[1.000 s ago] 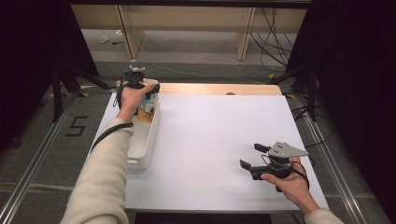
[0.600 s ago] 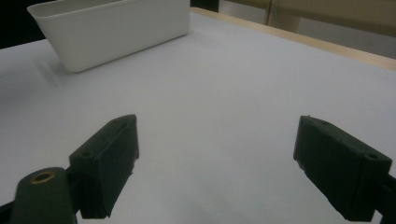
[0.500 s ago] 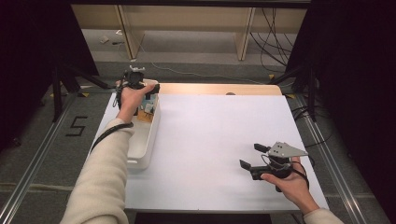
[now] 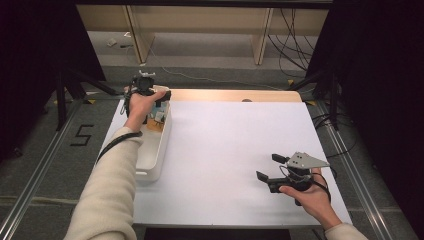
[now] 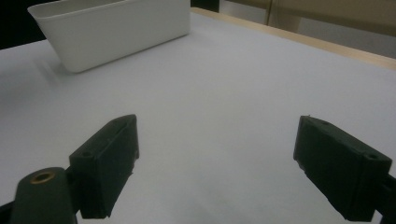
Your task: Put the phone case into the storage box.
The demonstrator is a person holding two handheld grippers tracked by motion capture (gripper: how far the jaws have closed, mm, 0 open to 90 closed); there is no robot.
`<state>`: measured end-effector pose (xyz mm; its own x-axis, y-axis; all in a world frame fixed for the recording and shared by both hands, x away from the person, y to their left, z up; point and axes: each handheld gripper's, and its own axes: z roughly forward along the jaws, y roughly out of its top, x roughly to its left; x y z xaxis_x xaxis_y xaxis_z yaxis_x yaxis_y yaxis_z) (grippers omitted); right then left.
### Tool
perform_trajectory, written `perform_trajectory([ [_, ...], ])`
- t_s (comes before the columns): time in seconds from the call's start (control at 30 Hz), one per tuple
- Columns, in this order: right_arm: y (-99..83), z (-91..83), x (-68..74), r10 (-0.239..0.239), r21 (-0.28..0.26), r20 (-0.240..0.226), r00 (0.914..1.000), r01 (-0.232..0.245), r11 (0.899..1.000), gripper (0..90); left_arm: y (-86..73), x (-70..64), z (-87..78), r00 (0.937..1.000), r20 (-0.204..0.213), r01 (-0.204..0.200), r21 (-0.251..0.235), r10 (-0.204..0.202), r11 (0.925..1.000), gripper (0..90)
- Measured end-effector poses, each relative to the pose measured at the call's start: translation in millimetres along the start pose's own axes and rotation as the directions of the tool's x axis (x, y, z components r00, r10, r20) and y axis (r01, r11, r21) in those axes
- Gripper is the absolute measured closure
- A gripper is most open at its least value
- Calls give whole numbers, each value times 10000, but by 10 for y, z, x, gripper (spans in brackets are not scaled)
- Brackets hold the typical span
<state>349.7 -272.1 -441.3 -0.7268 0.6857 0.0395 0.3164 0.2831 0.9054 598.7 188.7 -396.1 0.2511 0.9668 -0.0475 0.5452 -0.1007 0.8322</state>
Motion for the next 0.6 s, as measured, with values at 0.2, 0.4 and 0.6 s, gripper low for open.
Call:
perform_trajectory([
  [0.2,0,-4,-4,6,7,-10,10000,-6,10000,150,6,-12,10,10000,-96,-22,57,22,10000,99],
  [0.4,0,5,4,-8,26,-49,10000,8,10000,150,19,-41,20,9995,-320,-78,145,82,9999,94],
  [0.6,1,6,5,-8,29,-46,10000,8,10000,151,14,-54,33,9986,-485,-179,208,189,9996,90],
])
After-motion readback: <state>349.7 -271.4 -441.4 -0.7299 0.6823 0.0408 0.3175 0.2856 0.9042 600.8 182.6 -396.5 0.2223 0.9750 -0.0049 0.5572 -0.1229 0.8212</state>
